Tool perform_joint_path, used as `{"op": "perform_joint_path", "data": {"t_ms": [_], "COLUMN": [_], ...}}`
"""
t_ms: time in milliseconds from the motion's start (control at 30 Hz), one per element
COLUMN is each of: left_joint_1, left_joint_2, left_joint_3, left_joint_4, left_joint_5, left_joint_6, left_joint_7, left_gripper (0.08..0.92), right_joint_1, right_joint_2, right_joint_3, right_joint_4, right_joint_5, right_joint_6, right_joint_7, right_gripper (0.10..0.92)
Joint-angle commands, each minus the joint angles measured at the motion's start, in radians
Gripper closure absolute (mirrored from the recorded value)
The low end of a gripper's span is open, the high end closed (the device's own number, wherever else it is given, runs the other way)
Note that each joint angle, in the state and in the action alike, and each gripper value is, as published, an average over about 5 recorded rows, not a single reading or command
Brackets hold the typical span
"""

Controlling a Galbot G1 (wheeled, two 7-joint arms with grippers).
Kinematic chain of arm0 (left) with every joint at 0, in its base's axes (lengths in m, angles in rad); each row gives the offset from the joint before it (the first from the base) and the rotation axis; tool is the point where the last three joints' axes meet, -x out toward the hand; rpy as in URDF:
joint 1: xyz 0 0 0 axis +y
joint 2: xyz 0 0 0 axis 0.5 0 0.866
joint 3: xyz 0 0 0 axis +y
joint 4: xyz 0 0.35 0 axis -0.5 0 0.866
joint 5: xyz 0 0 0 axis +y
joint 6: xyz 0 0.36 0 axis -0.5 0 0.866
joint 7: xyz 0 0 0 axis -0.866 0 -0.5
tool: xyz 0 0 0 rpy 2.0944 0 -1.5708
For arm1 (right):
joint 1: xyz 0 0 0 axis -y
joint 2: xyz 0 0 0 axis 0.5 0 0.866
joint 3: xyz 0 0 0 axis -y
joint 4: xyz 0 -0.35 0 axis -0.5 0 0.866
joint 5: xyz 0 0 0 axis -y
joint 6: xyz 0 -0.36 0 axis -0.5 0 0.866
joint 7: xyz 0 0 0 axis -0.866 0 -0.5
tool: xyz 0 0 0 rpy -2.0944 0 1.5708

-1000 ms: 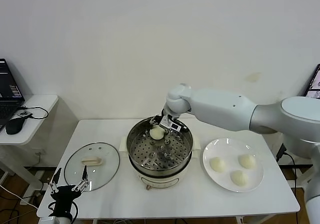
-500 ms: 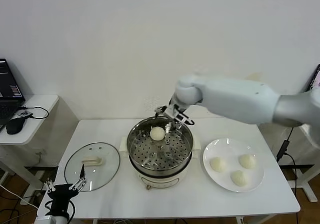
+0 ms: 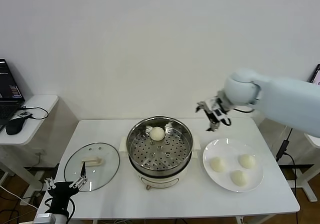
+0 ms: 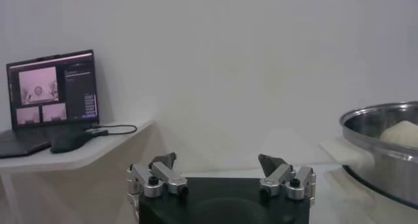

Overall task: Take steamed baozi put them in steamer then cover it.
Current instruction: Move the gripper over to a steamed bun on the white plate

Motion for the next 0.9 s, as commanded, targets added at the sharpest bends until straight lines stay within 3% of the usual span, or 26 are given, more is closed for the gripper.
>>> {"op": "perform_joint_path", "data": {"t_ms": [33,400,900], "left_joint_1": [0.004,0.006,-0.001], "left_joint_2": [-0.003,-0.013,-0.009], "left_joint_3": [0.002,-0.004,-0.008], "left_joint_4": [0.003,0.016,0.042], "left_joint_5": [0.003,0.003,0.002], "left_joint_6": [0.003,0.015,0.014], "left_joint_7": [0.000,-0.002,-0.001], "left_gripper": [0.177,0.177,0.177], "right_joint_1": [-0.247,-0.590,-0.666], "right_joint_2": [-0.218,-0.142,-0.009], "right_joint_3": [0.126,0.349,0.378], "right_joint_4": [0.068,-0.071,-0.200], "right_joint_5": [-0.089,-0.211,-0.219], "right_joint_6": [-0.073,-0.049,-0.012], "right_joint_7": [-0.009,-0.012,0.003], "right_gripper": [0.202,0.202,0.203]}}
